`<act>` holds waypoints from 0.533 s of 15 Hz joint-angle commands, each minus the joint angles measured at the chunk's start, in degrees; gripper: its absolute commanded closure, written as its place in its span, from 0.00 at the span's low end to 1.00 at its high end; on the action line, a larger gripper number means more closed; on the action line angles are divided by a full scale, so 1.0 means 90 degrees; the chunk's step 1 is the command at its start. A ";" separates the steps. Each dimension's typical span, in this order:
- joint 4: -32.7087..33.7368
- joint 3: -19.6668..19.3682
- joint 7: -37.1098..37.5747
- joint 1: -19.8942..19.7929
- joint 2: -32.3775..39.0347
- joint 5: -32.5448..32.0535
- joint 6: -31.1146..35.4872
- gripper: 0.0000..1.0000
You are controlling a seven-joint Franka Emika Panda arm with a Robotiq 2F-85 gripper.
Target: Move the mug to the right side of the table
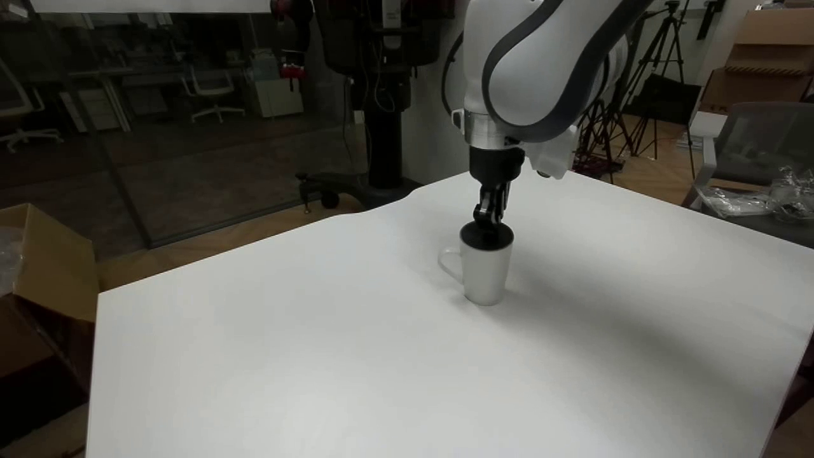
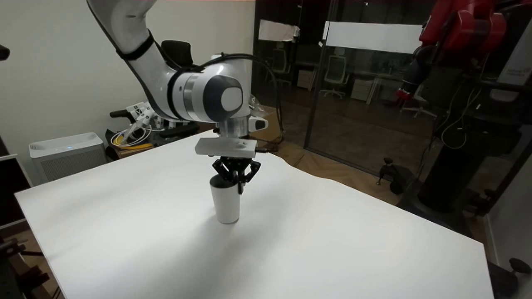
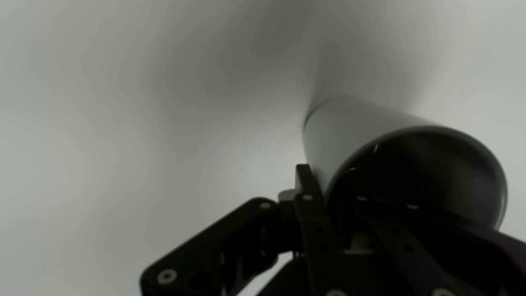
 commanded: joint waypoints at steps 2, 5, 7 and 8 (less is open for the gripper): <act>-0.0597 0.0006 0.0225 -0.0463 -0.0695 0.0705 0.0350 0.97; -0.0860 -0.0131 0.0372 -0.0700 -0.1009 0.1078 0.0507 0.97; -0.0938 -0.0181 0.0369 -0.0860 -0.1090 0.1335 0.0543 0.97; -0.0968 -0.0204 0.0365 -0.0923 -0.1108 0.1444 0.0567 0.97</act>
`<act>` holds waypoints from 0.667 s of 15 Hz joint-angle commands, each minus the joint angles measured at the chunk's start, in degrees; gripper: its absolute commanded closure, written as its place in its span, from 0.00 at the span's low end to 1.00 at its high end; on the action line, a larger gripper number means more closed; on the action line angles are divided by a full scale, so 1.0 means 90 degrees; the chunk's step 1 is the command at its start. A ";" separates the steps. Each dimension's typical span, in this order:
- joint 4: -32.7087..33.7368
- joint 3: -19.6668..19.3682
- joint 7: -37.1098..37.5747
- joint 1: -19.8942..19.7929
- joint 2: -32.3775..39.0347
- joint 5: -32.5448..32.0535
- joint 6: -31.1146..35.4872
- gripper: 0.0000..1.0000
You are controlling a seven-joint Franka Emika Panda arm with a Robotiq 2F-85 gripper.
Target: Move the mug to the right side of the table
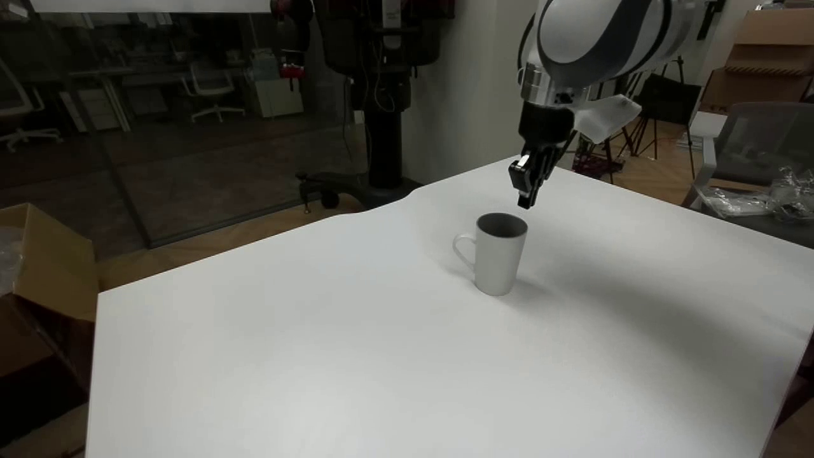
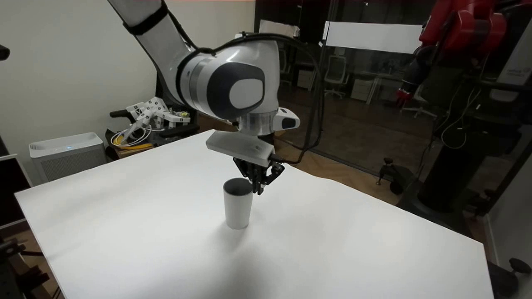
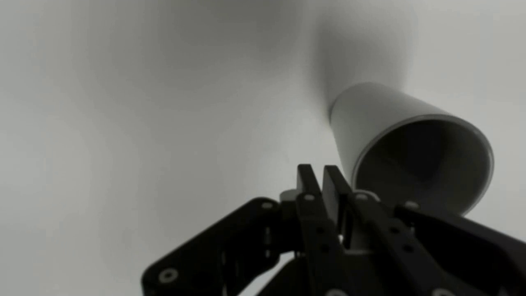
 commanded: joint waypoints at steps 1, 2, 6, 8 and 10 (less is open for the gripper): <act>-0.0316 -0.0049 0.0198 -0.0214 -0.0289 0.0399 0.0184 0.97; -0.0356 -0.0054 0.0181 -0.0267 -0.0310 0.0498 0.0230 0.97; -0.0579 -0.0081 0.0200 -0.0321 -0.0441 0.0651 0.0597 0.97; -0.0353 -0.0068 0.0038 -0.0341 -0.0201 0.0567 0.0473 0.88; -0.0411 -0.0070 0.0052 -0.0338 -0.0250 0.0570 0.0513 0.88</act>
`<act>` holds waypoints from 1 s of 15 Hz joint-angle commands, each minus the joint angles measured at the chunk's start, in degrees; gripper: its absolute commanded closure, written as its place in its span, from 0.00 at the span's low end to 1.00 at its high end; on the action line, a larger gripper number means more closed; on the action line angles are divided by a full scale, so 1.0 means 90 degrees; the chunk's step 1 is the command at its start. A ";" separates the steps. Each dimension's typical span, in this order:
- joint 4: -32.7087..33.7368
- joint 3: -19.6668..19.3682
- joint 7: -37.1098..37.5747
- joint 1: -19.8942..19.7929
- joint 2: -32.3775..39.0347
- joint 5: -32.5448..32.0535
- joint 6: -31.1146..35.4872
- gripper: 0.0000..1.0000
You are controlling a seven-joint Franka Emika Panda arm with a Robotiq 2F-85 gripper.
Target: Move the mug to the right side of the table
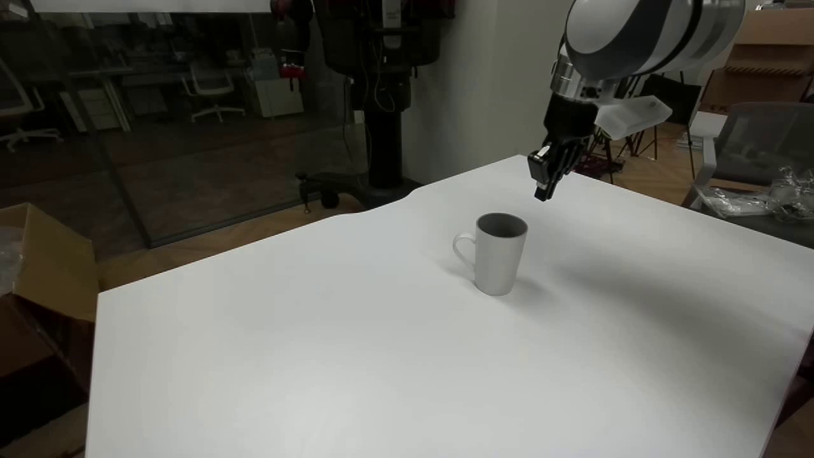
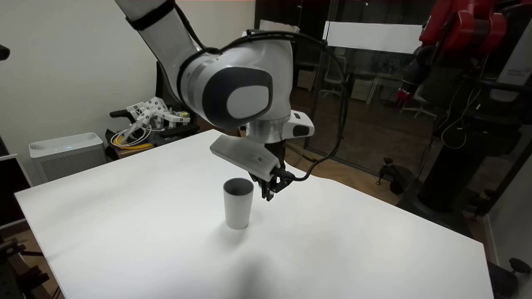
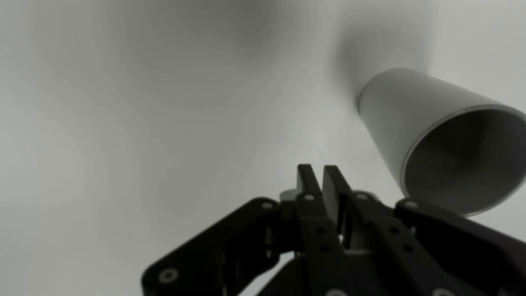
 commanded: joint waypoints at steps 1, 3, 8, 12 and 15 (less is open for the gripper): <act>-0.0010 0.0000 0.0027 0.0004 -0.0020 -0.0013 -0.0009 0.88; -0.0015 -0.0001 0.0037 0.0005 -0.0024 -0.0013 -0.0007 0.88; -0.0017 -0.0001 0.0050 0.0006 -0.0024 -0.0012 -0.0005 0.88; -0.0017 -0.0002 0.0053 0.0006 -0.0024 -0.0012 -0.0004 0.88; 0.0015 0.0024 0.0039 -0.0005 0.0037 0.0023 -0.0020 0.61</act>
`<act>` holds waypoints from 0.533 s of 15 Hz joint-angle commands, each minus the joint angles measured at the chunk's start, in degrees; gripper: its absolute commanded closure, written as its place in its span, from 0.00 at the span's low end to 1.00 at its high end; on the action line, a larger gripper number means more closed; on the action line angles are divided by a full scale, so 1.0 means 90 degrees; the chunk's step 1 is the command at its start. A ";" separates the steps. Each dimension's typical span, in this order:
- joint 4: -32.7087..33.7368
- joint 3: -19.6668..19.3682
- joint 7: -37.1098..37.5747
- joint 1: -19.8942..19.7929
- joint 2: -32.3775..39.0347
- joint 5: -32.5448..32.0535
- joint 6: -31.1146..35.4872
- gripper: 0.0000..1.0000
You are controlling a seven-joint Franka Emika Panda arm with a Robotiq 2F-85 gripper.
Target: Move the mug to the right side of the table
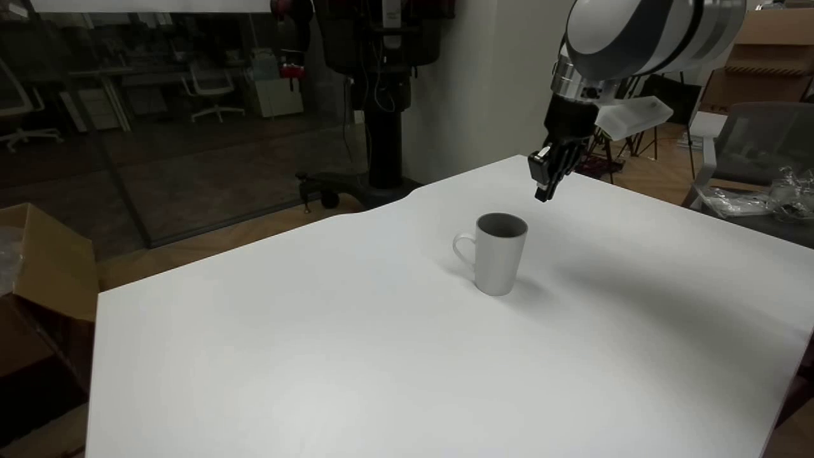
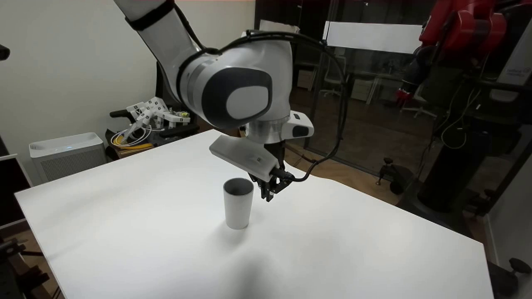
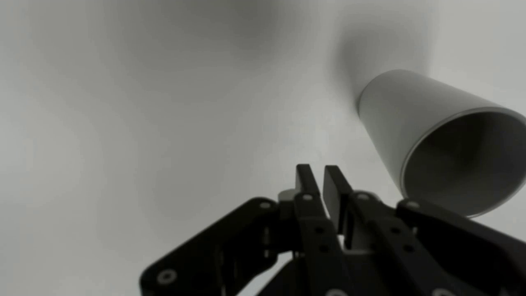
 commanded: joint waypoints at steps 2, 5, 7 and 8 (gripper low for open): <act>0.0041 0.0028 0.0009 -0.0009 0.0071 0.0028 -0.0016 0.50; 0.0020 0.0028 0.0011 -0.0004 0.0070 0.0012 -0.0008 0.28; -0.0006 0.0012 0.0032 0.0015 0.0033 -0.0022 0.0003 0.16; -0.0025 -0.0001 0.0056 0.0035 0.0002 -0.0048 0.0015 0.08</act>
